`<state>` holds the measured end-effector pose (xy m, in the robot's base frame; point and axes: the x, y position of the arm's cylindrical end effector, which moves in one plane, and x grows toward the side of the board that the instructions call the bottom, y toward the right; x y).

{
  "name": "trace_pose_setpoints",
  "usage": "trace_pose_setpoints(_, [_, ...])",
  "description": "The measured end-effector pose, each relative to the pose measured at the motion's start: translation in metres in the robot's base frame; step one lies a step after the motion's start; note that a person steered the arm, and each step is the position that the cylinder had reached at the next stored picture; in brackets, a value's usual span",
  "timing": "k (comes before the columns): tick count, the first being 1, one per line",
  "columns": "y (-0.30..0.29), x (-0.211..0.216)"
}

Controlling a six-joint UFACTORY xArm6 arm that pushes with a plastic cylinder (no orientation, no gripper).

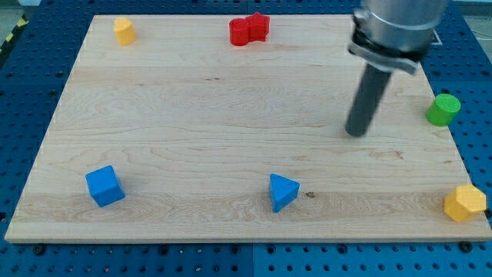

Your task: Push the green circle horizontal to the green star

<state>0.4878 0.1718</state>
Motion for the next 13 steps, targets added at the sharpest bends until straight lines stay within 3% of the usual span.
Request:
trace_pose_setpoints(1, [0.066, 0.028])
trace_pose_setpoints(2, [0.156, 0.015])
trace_pose_setpoints(3, [0.172, -0.009])
trace_pose_setpoints(5, [0.119, -0.092])
trace_pose_setpoints(6, [0.104, -0.107])
trace_pose_setpoints(8, [0.16, -0.091])
trace_pose_setpoints(9, [0.155, -0.059])
trace_pose_setpoints(11, [0.05, -0.058])
trace_pose_setpoints(13, [0.033, -0.033])
